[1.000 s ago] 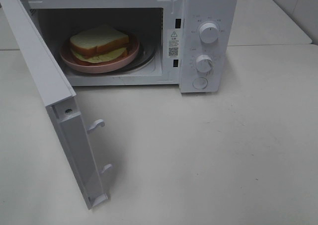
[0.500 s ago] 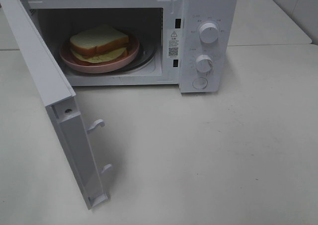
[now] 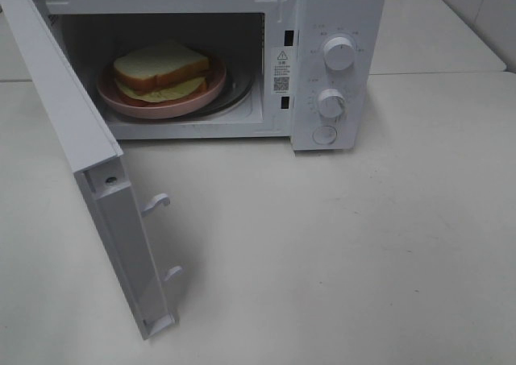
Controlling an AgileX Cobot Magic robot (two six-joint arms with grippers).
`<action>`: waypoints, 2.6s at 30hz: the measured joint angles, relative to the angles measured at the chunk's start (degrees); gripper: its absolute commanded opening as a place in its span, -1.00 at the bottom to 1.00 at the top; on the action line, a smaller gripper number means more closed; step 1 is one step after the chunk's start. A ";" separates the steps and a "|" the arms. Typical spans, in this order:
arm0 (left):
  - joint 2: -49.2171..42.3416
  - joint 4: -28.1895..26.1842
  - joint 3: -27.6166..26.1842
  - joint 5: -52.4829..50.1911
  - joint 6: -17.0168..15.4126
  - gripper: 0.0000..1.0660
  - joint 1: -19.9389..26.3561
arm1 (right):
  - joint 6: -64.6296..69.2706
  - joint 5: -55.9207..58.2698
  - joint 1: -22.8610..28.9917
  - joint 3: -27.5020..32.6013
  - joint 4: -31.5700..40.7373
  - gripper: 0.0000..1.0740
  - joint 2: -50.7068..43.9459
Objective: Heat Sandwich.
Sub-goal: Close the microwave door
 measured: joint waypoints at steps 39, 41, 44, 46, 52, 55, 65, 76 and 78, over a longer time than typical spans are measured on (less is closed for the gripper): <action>7.85 -0.17 -1.78 -8.94 0.00 0.71 0.00 | 0.00 0.00 0.00 0.00 0.00 0.42 0.00; 9.22 0.17 -1.78 -10.26 0.00 0.63 0.00 | 0.00 0.00 0.00 0.00 0.00 0.42 0.00; 15.30 1.38 -1.03 -15.87 0.00 0.16 0.00 | 0.00 0.00 0.00 0.00 0.00 0.42 0.00; 17.02 1.83 -0.74 -17.30 0.00 0.05 0.00 | 0.00 0.00 0.00 0.00 0.00 0.42 0.00; 26.47 2.52 0.11 -24.92 0.00 -0.80 0.00 | 0.00 0.00 0.00 0.00 0.00 0.42 0.00; 31.40 2.69 0.11 -29.68 0.00 -1.00 0.00 | 0.00 0.00 0.00 0.00 0.00 0.42 0.00; 46.35 3.21 0.11 -48.41 0.00 -1.00 0.00 | 0.00 0.00 0.00 0.00 0.00 0.42 0.00; 63.71 9.22 2.98 -76.60 0.00 -1.00 0.00 | 0.00 0.00 0.00 0.00 0.00 0.42 0.00; 66.12 11.40 4.64 -83.65 0.00 -1.00 0.00 | 0.00 0.00 0.00 0.00 0.00 0.42 0.00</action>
